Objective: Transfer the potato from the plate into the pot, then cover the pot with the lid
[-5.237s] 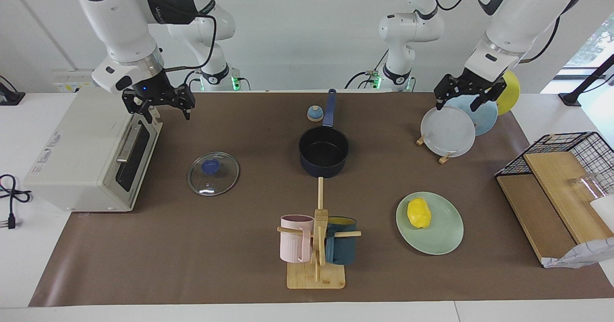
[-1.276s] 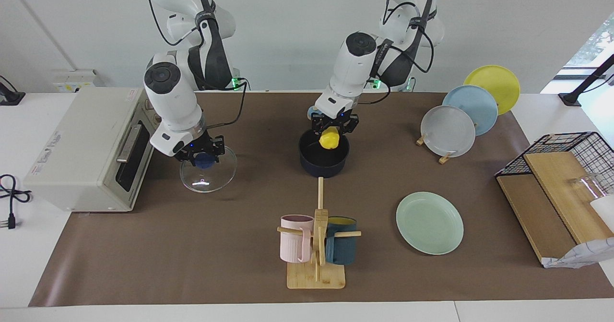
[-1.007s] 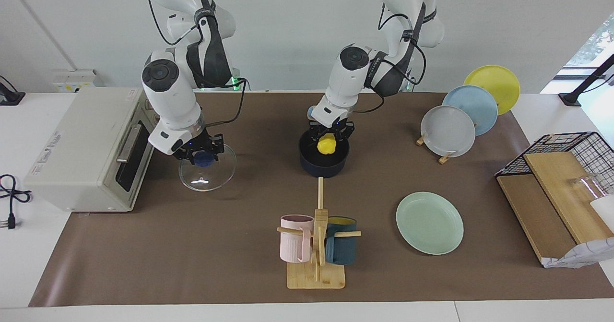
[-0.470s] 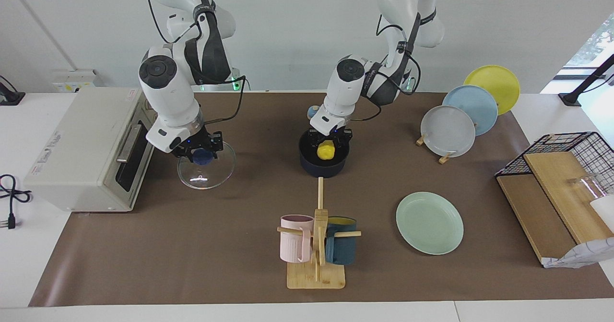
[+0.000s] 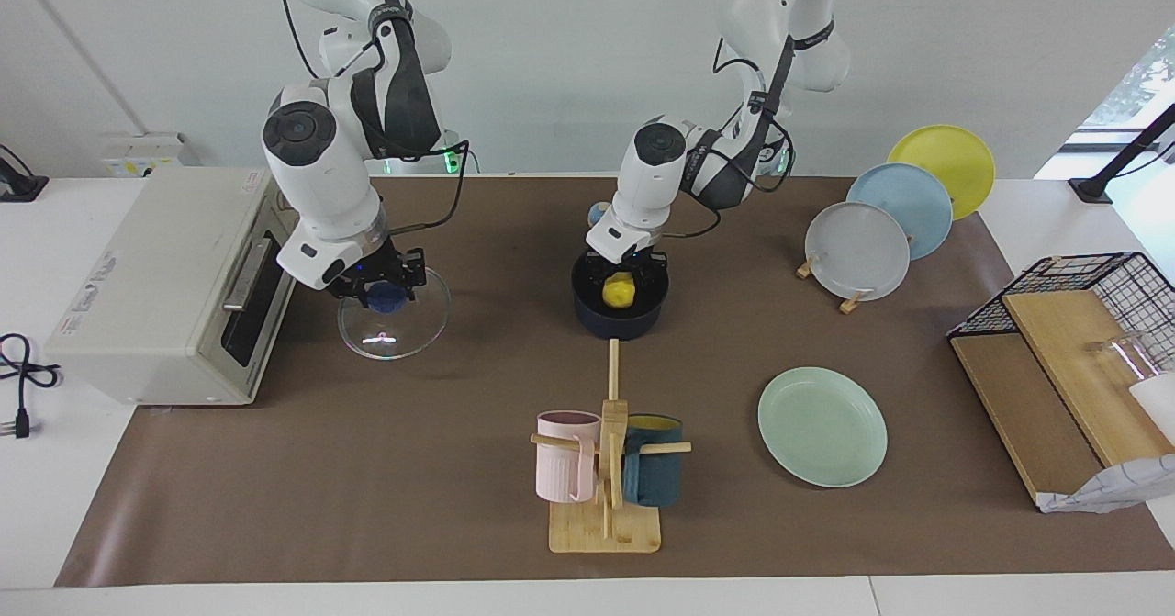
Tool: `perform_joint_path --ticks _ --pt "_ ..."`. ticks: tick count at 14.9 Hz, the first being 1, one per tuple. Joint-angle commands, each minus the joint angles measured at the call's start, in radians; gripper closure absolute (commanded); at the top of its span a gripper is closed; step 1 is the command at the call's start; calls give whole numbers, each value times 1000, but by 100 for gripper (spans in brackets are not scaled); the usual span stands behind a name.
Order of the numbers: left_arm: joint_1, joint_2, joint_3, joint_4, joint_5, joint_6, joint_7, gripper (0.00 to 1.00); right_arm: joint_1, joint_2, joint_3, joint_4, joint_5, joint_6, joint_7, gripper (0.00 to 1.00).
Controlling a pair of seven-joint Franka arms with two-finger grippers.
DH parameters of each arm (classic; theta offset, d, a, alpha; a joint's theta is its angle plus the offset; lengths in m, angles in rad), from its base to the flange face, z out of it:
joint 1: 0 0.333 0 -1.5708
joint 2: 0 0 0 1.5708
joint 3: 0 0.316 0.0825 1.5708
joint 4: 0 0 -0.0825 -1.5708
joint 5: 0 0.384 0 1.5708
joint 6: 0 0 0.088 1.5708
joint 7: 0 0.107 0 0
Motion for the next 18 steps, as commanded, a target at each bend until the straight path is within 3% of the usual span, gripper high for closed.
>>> perform_joint_path --ticks 1,3,4,5,7,9,14,18 --pt "-31 -13 20 -24 19 26 14 97 -2 10 4 33 19 -25 -12 100" --pt "-31 -14 20 -24 19 17 27 62 -2 10 4 32 19 -23 -12 100" --pt "-33 -16 20 -26 19 15 27 50 -2 10 4 32 19 -23 -12 100" --pt "-36 -19 20 -30 19 15 27 42 -2 10 4 33 19 -23 -12 100" --pt "-36 -19 20 -30 19 14 27 36 -2 10 4 33 19 -25 -12 100" --pt "-39 -19 20 -30 19 14 27 7 0 10 4 32 20 -25 -10 100" --pt "-29 -28 21 -17 19 -18 30 4 13 12 4 32 20 -22 25 100" --pt "46 -118 40 113 19 -258 91 0 29 10 6 32 20 -23 57 100"
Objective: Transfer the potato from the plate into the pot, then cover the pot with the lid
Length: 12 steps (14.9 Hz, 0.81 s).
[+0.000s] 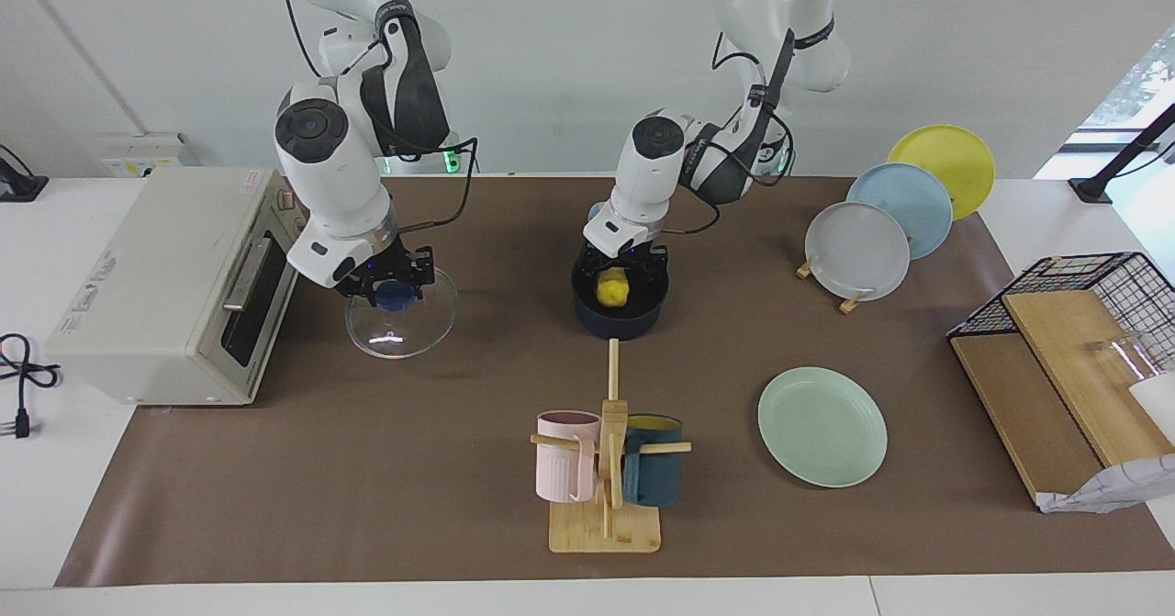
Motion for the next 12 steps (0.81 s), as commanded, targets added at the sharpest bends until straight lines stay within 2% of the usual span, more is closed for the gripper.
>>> perform_joint_path --ticks 1,4,7,9,10,11,12 --pt "78 -87 12 119 17 -231 65 0 2 9 5 28 17 -24 49 100" --pt "193 -150 15 242 17 -405 117 0 29 9 45 73 17 -78 119 100" --pt "345 -237 16 271 17 -517 273 0 158 54 50 208 17 -165 349 100" --pt "446 -271 15 273 17 -571 403 0 236 61 50 224 42 -141 457 100" --pt "477 -274 16 273 18 -594 454 0 267 61 50 218 74 -82 500 100" --pt "506 -276 18 288 18 -617 494 0 304 71 50 212 79 -31 527 100" --pt "542 -271 13 346 24 -659 511 0 340 83 50 215 79 4 561 100"
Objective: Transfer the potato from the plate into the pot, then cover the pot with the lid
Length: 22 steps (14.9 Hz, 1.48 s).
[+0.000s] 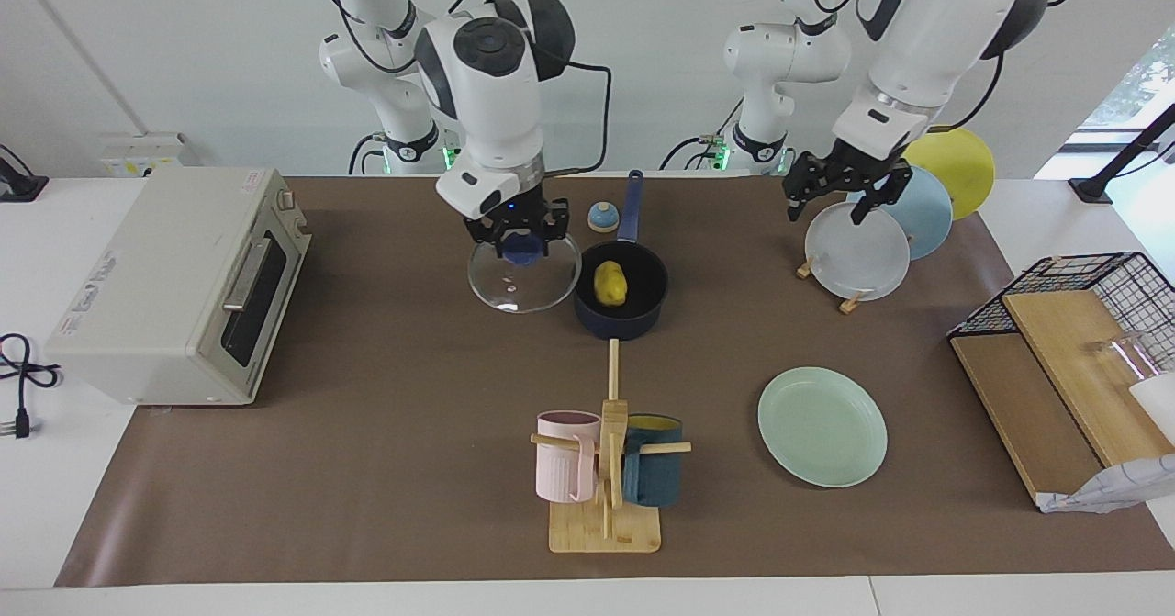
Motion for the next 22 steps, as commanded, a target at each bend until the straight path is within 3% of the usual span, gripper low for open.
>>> perform_joint_path --ticks 1,5,7,14,22 --pt "62 14 -20 112 46 -118 51 0 70 41 -2 32 24 80 100 100" --pt "61 23 -18 176 84 -174 52 0 179 88 -4 25 10 144 177 100" --pt "59 20 -20 169 86 -174 43 0 233 152 -2 46 -83 146 232 100" --pt "21 11 -15 100 86 -166 42 0 236 164 -2 16 -56 149 269 100" --pt "-11 26 29 130 77 -166 39 0 235 150 -2 -24 -56 147 269 100"
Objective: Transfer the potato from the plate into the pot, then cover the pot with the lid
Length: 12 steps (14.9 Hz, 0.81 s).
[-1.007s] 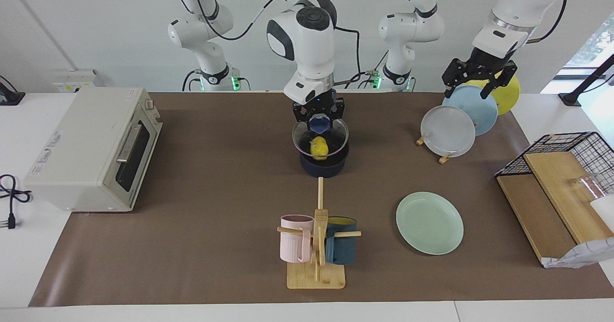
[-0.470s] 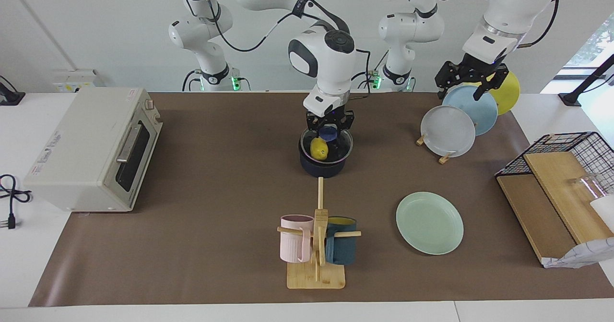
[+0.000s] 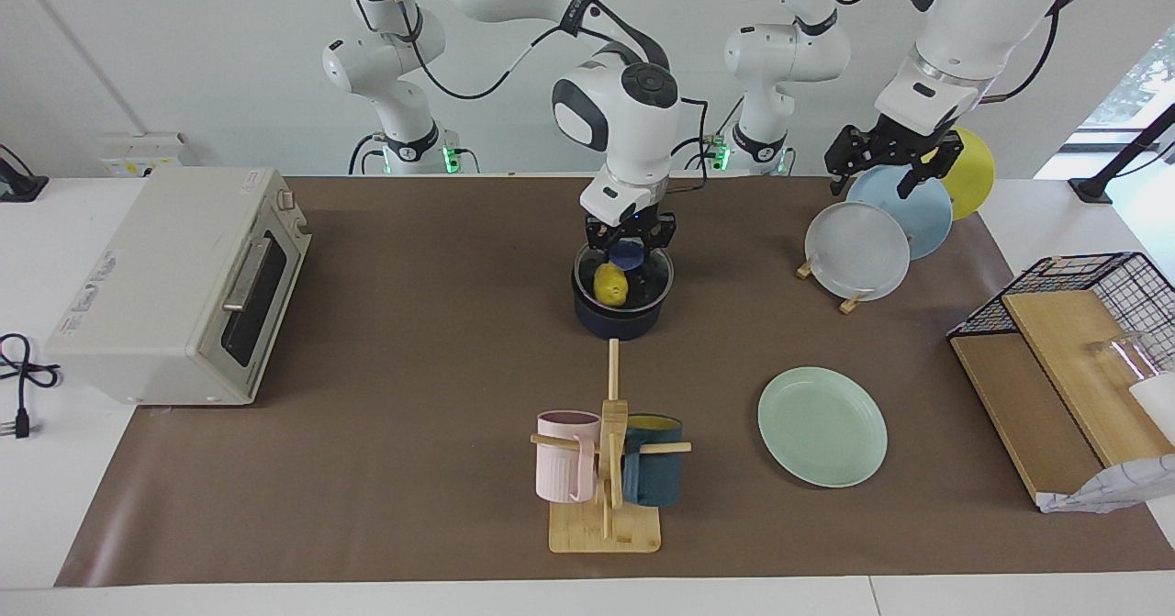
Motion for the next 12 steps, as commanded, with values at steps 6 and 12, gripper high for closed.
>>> perform_joint_path --ticks 6,12 --pt "-9 4 18 15 10 -5 -9 0 -4 -23 2 -39 0 6 12 100" --pt "23 4 16 15 15 -2 3 0 -4 -35 2 -77 -8 56 12 100"
